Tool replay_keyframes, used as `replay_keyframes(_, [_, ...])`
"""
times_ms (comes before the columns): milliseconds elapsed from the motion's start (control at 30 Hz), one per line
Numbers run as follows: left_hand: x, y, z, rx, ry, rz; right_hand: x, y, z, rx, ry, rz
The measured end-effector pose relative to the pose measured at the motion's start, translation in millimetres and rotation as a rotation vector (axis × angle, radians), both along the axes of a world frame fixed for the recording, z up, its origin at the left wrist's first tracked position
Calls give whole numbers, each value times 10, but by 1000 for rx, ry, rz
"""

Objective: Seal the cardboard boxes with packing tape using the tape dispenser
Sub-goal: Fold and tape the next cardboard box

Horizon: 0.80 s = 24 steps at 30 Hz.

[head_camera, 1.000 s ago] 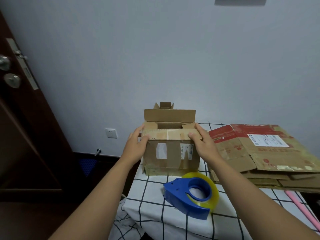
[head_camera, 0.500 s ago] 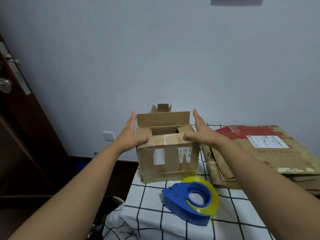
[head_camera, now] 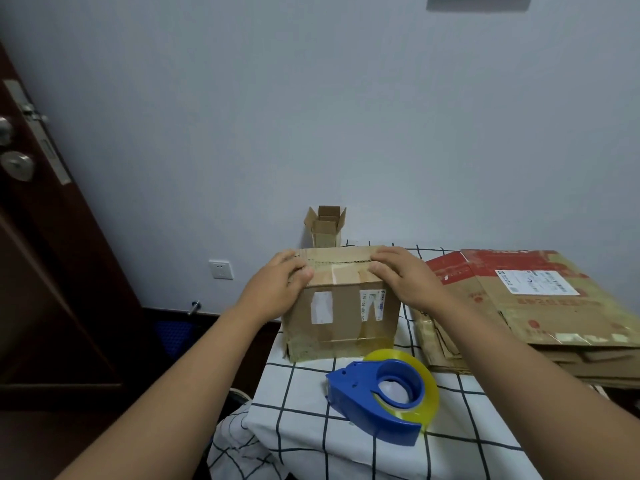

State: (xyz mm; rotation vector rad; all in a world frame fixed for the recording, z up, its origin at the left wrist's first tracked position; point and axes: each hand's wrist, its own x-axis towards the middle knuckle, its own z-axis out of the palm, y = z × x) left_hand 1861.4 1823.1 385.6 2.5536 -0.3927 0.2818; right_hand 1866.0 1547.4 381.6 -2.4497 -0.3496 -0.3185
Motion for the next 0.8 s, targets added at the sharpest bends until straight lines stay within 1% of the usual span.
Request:
replay_keyframes(133, [-82,-42,-76,177,64,-10,-121,14,-24,-153,110,18])
replay_keyframes(233, [-67,-50,-106,212,49,-1,-160,2,-28,-283,112,12])
replay_keyframes(300, [-52,-54,-108,210,63,2,-153,8,-15,-312,93,-2])
replay_keyframes(467, [-42,-59,-108,166,80,2,-175,31,-53,-293,45,-64])
replay_keyframes(567, [-44,-71,-114,140,75,-1,-362,45,-131,-250,-92,-139])
replay_keyframes(667, [-55,-81,-98,144,59,6,-631,23,-228,-174,-223,-149])
replay_keyframes(733, [-75,-92,-77,141,43,17,-757,-17,-323,-136,-230,-152])
replay_keyframes(800, [-107,-101,-55,137,29,40,-811,-50,-397,-38,-154,-197])
